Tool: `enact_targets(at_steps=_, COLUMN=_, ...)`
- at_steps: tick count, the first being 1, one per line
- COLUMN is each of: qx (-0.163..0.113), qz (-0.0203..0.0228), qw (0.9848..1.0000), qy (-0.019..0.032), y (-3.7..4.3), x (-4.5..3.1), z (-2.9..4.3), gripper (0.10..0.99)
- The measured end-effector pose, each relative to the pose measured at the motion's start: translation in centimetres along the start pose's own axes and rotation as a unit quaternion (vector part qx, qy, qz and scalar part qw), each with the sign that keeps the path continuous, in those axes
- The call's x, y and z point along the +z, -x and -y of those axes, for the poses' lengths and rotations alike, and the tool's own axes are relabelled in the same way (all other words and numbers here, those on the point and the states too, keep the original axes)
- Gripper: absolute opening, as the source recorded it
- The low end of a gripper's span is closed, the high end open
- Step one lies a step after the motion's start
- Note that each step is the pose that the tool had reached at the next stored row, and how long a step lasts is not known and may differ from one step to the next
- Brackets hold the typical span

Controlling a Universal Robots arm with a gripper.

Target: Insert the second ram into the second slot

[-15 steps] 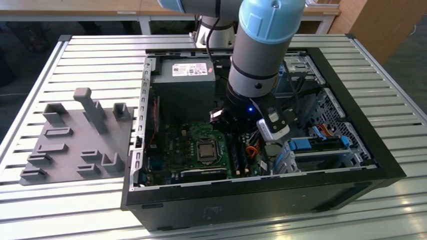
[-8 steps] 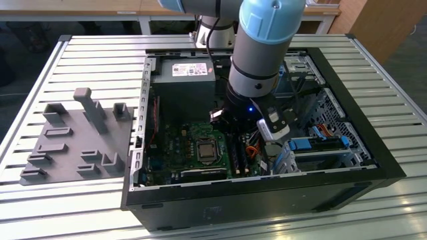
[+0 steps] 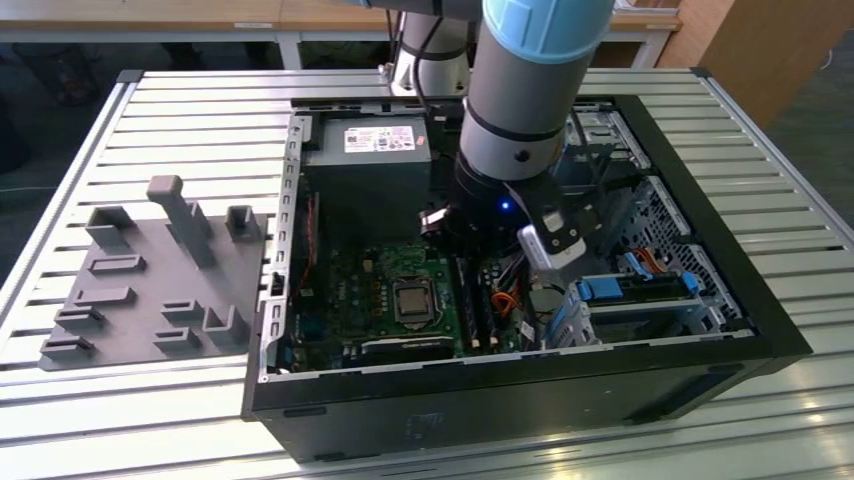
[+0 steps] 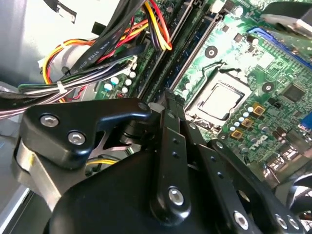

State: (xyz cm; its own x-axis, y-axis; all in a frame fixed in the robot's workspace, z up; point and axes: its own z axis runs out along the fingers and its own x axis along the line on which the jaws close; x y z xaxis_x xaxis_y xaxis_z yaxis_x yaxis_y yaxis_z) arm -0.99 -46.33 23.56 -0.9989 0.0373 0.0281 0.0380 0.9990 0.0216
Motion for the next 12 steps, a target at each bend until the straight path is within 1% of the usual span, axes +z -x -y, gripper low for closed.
enact_targets(at_steps=3, qx=0.000, qz=0.0000, qw=1.0000, qy=-0.0001, y=-0.01, x=-0.36, z=-0.01, gripper=0.106)
enact_targets(at_steps=12, qx=0.000, qz=-0.0003, qw=1.0000, qy=0.0000, y=-0.03, x=-1.11, z=-0.02, gripper=0.106)
